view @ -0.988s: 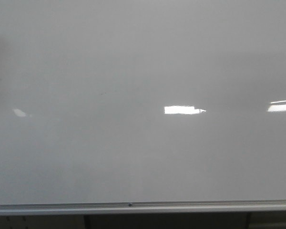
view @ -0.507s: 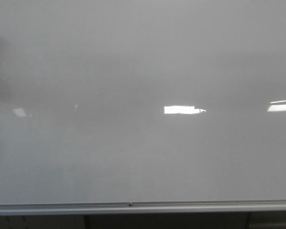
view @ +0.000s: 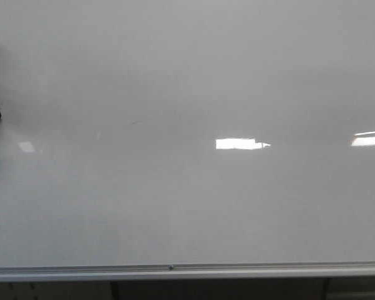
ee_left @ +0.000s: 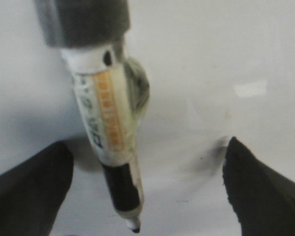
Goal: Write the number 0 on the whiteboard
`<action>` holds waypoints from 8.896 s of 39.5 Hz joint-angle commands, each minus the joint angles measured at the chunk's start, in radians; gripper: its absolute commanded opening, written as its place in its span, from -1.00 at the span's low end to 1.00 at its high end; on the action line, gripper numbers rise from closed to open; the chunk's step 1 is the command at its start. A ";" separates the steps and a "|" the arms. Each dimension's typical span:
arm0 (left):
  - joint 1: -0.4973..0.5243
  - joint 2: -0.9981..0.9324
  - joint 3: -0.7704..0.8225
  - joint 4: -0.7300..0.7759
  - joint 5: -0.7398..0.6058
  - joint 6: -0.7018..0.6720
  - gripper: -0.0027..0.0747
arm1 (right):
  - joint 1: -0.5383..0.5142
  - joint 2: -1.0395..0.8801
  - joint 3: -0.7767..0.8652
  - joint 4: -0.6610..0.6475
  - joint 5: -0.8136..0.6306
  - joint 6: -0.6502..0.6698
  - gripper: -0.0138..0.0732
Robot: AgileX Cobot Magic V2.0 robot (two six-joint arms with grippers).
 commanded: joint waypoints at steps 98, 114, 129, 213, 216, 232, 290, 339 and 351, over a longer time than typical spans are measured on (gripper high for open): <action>-0.478 -0.270 -0.097 -0.869 1.091 0.863 -0.98 | 0.440 1.187 -0.834 0.960 0.871 -0.692 0.65; -0.478 -0.270 -0.097 -0.869 1.089 0.863 -0.98 | 0.450 1.189 -0.835 0.960 0.936 -0.681 -0.49; -0.478 -0.270 -0.097 -0.872 1.083 0.865 -0.86 | 0.450 1.189 -0.835 0.960 0.957 -0.681 -0.84; -0.478 -0.270 -0.097 -0.900 1.087 0.865 -0.98 | 0.147 1.216 -1.282 0.265 0.591 -0.271 -0.82; -0.478 -0.270 -0.097 -0.900 1.087 0.865 -0.98 | 0.148 1.246 -1.310 0.254 0.592 -0.271 -0.82; -0.478 -0.270 -0.097 -0.900 1.087 0.865 -0.98 | 0.148 1.291 -1.317 0.251 0.545 -0.271 -0.82; -0.478 -0.270 -0.097 -0.900 1.085 0.865 -0.98 | 0.151 1.384 -1.314 0.180 0.586 -0.269 -0.82; -0.478 -0.270 -0.097 -0.900 1.085 0.865 -0.98 | 0.130 1.353 -1.486 0.167 0.457 -0.211 -0.82; -0.478 -0.270 -0.097 -0.900 1.085 0.865 -0.98 | 0.210 1.412 -1.486 0.167 0.471 -0.211 -0.82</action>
